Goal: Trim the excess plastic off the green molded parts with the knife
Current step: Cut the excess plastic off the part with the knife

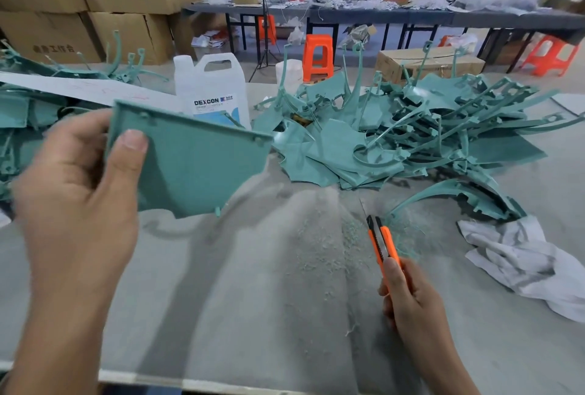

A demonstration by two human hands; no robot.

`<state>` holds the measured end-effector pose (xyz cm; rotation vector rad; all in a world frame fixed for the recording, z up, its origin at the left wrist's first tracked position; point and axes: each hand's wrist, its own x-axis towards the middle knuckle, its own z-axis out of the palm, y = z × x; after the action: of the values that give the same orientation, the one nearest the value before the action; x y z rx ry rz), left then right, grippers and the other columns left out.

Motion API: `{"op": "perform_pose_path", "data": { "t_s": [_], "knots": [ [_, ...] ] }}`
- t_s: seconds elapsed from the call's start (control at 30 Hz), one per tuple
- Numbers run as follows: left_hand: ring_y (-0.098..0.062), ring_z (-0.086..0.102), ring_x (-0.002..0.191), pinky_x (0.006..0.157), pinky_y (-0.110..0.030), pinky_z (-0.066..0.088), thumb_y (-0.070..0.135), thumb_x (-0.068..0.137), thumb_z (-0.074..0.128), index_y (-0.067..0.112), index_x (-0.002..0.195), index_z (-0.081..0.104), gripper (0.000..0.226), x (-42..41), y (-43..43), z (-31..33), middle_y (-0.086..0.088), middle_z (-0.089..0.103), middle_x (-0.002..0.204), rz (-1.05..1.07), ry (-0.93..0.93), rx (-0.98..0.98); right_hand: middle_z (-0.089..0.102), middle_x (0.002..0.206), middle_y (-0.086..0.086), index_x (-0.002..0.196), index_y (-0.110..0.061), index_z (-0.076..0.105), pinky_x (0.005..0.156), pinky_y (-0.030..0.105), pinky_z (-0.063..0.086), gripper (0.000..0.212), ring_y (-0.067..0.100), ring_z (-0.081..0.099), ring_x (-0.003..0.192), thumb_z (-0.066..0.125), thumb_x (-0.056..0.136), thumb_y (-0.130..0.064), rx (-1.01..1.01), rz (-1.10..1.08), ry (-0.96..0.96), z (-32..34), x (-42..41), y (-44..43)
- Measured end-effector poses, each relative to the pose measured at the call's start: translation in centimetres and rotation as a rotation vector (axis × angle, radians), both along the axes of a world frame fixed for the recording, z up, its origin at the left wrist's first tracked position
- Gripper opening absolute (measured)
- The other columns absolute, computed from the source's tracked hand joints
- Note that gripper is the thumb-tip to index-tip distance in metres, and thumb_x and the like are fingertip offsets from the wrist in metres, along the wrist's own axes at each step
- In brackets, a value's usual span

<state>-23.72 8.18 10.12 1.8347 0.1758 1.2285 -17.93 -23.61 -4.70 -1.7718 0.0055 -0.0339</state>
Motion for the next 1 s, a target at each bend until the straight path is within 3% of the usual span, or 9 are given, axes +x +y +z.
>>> {"op": "perform_pose_path", "data": {
  "t_s": [0.07,0.17,0.33,0.47,0.67,0.73,0.83,0.9,1.0],
  "knots": [
    [-0.024,0.066,0.084,0.073,-0.048,0.055,0.056,0.1,0.045,0.053,0.119,0.047,0.019,0.3,-0.7,0.3,0.017,0.068,0.089,0.059,0.138,0.211,0.061,0.066,0.0,0.08,-0.028,0.062,0.043,0.027,0.043,0.033,0.011,0.05,0.047,0.051,0.088,-0.059,0.022,0.015,0.011,0.1,-0.1,0.1],
    [-0.032,0.058,0.063,0.061,-0.042,0.047,0.053,0.103,0.038,0.044,0.121,0.045,0.021,1.7,-1.9,-0.9,0.007,0.06,0.067,0.115,0.344,0.456,0.061,0.069,-0.001,0.079,-0.029,0.061,0.043,0.029,0.043,0.031,0.012,0.052,0.051,0.05,0.09,-0.056,0.055,0.063,0.046,0.3,-0.6,0.5],
    [-0.04,0.065,0.079,0.065,-0.042,0.049,0.048,0.104,0.033,0.035,0.123,0.047,0.027,5.2,-5.2,-4.3,-0.011,0.071,0.084,0.075,0.75,0.692,0.057,0.067,0.002,0.084,-0.031,0.064,0.04,0.028,0.041,0.028,0.017,0.05,0.054,0.052,0.103,-0.015,0.198,0.172,0.207,-0.4,-1.5,2.6],
    [-0.037,0.064,0.085,0.064,-0.036,0.04,0.045,0.105,0.036,0.039,0.126,0.052,0.027,6.8,-6.8,-5.8,-0.008,0.07,0.09,0.074,0.905,0.75,0.057,0.074,0.004,0.102,-0.027,0.062,0.039,0.028,0.045,0.02,0.02,0.052,0.051,0.05,0.104,-0.011,0.282,0.218,0.314,-0.4,-2.0,4.4],
    [-0.034,0.062,0.1,0.071,-0.037,0.038,0.044,0.103,0.038,0.067,0.143,-0.008,0.065,6.6,-3.9,-5.0,-0.008,0.066,0.107,-0.098,1.167,0.881,0.066,0.076,0.005,0.115,-0.024,0.057,0.043,0.03,0.046,0.014,0.027,0.057,0.05,0.052,0.104,-0.017,0.278,0.251,0.325,-0.2,-1.4,6.0],
    [-0.034,0.061,0.104,0.072,-0.037,0.039,0.046,0.103,0.04,0.066,0.145,-0.002,0.063,6.8,-4.0,-4.5,-0.008,0.064,0.112,-0.121,1.208,0.871,0.067,0.075,0.002,0.121,-0.032,0.055,0.041,0.028,0.046,0.022,0.023,0.057,0.046,0.052,0.104,-0.019,0.241,0.258,0.308,-0.5,-1.2,6.7],
    [-0.034,0.06,0.098,0.069,-0.037,0.041,0.042,0.103,0.045,0.034,0.13,0.045,0.029,7.3,-5.1,-4.1,-0.01,0.063,0.106,-0.088,1.16,0.91,0.066,0.077,0.001,0.115,-0.049,0.054,0.041,0.029,0.049,0.032,0.021,0.059,0.043,0.05,0.102,-0.021,0.145,0.292,0.301,-1.1,-1.1,8.0],
    [-0.036,0.057,0.089,0.065,-0.038,0.037,0.038,0.104,0.044,0.016,0.099,0.042,0.023,7.3,-5.8,-4.3,-0.01,0.059,0.094,-0.072,1.147,0.949,0.064,0.076,0.001,0.104,-0.056,0.054,0.041,0.03,0.05,0.035,0.021,0.059,0.042,0.048,0.102,-0.021,0.122,0.313,0.314,-1.2,-1.1,8.6],
    [-0.03,0.042,0.07,0.061,-0.038,0.031,0.035,0.105,0.038,0.017,0.092,0.03,0.024,7.0,-6.3,-4.2,-0.001,0.038,0.072,-0.073,1.169,0.97,0.063,0.076,0.003,0.1,-0.052,0.054,0.041,0.033,0.052,0.028,0.024,0.063,0.044,0.046,0.097,-0.026,0.101,0.336,0.327,-1.2,-1.0,9.2]
  ]
}}
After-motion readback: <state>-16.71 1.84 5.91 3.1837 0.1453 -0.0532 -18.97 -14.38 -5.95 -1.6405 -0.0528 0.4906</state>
